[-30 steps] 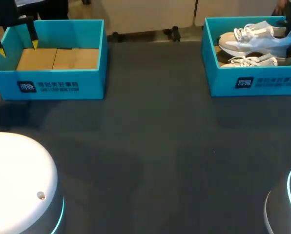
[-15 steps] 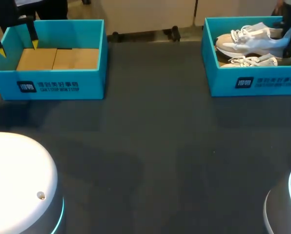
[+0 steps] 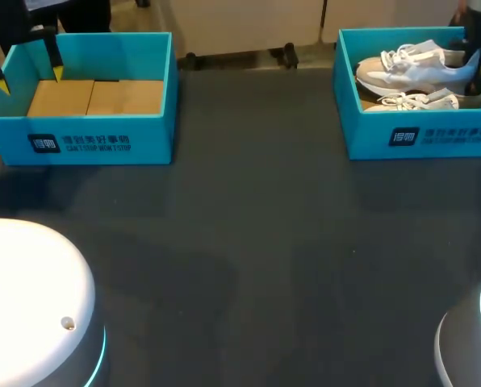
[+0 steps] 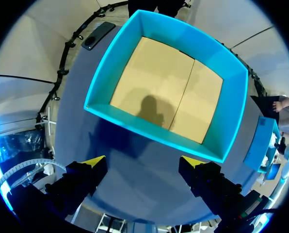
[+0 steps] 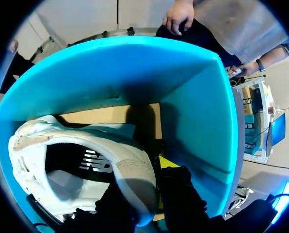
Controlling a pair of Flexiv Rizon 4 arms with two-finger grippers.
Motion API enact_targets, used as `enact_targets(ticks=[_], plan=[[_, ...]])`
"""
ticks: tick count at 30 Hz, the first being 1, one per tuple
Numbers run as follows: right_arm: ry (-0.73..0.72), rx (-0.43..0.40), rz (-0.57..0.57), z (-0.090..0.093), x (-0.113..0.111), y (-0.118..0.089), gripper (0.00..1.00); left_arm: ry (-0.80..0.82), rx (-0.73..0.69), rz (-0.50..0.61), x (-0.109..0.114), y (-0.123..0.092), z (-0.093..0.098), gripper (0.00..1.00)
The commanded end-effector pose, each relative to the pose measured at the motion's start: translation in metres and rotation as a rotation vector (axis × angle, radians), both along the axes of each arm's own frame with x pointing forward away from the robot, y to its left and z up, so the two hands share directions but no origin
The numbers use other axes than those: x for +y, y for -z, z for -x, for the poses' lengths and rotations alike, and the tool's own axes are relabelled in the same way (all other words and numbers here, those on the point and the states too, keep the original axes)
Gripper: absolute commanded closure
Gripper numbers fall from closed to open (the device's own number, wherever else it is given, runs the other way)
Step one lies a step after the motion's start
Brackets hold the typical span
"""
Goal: Take the shoe out of the shoebox, open the shoe tongue, remove and reinsert the insole, then place the shoe into the shoebox
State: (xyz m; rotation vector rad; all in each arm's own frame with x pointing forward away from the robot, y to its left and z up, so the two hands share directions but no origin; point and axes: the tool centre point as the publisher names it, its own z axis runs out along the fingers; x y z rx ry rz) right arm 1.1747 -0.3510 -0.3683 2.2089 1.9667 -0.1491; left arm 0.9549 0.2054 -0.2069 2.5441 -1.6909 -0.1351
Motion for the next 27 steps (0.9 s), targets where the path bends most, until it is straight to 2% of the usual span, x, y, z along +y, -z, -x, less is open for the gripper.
enact_targets(ticks=[1,11,24,27], plan=[[0.017,0.058,0.0,-0.015,-0.001,0.003,1.0,0.001,0.001,-0.002,0.0,-0.001,0.0,0.0],[0.049,0.083,-0.018,-0.011,0.0,0.011,1.0,0.001,0.001,-0.002,0.0,-0.001,0.0,0.0],[0.044,0.107,-0.048,-0.007,0.015,0.022,0.99,0.001,0.001,-0.002,0.0,-0.001,0.0,0.0],[0.042,0.109,-0.049,-0.008,0.019,0.021,0.77,0.001,0.001,-0.002,0.0,-0.001,0.0,0.0]])
